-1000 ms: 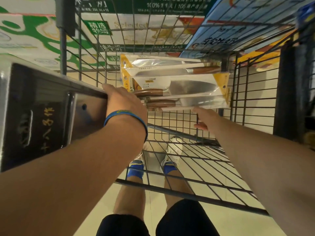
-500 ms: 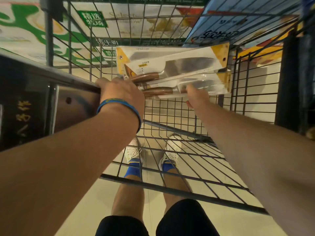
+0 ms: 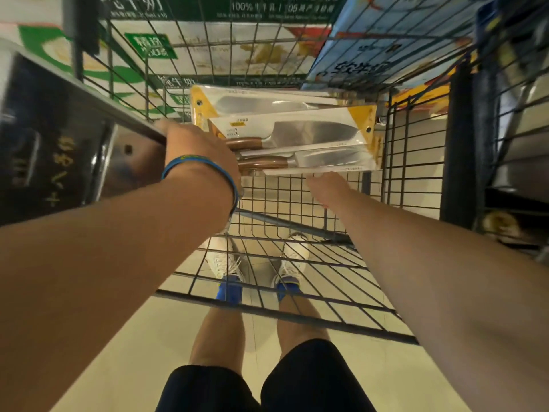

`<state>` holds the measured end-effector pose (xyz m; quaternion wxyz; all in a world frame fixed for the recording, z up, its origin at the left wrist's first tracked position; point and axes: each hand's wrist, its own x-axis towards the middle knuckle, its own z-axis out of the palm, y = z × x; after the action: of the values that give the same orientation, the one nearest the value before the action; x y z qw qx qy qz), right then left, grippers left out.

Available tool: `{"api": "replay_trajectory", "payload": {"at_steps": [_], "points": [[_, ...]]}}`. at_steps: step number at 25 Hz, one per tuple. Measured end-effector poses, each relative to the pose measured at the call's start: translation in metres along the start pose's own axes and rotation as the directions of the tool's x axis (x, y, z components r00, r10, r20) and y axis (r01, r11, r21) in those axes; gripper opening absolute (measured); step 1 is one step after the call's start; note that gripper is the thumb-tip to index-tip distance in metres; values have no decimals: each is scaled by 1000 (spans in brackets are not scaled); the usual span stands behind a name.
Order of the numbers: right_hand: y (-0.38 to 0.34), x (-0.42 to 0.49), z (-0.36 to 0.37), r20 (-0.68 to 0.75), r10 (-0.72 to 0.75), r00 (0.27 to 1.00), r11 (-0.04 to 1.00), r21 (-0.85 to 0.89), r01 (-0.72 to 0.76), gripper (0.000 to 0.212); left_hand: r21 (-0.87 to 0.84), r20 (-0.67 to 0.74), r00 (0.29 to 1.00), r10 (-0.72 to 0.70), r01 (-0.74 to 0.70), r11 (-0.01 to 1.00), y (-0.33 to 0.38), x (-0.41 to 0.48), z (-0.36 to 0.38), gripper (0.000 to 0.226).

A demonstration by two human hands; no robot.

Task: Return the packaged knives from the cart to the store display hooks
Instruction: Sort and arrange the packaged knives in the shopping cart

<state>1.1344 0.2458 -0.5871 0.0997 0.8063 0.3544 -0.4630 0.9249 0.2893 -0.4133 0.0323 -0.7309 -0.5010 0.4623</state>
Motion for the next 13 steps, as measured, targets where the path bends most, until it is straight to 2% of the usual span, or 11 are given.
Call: {"api": "replay_trajectory", "payload": {"at_steps": [3, 5, 6, 8, 11, 13], "points": [[-16, -33, -12, -14, -29, 999, 998, -60, 28, 28, 73, 20, 1000, -16, 15, 997, -22, -12, -15, 44], [-29, -64, -21, 23, -93, 995, 995, -35, 93, 23, 30, -30, 999, 36, -35, 999, -39, -26, -28, 47], [-36, -82, -27, 35, -107, 994, 993, 47, 105, 21, -14, -74, 994, 75, -76, 997, -47, -35, -34, 46], [-47, -125, -45, 32, -147, 989, 963, 231, 135, 28, -135, -130, 984, 121, -138, 981, -59, -56, -49, 46], [-53, -192, -84, 5, -252, 968, 926, 292, 239, 32, -317, -139, 983, 117, -156, 936, -68, -98, -77, 48], [-51, -233, -117, -53, -292, 955, 875, 388, 289, 31, -455, -204, 972, 119, -201, 868, -70, -123, -103, 45]]}}
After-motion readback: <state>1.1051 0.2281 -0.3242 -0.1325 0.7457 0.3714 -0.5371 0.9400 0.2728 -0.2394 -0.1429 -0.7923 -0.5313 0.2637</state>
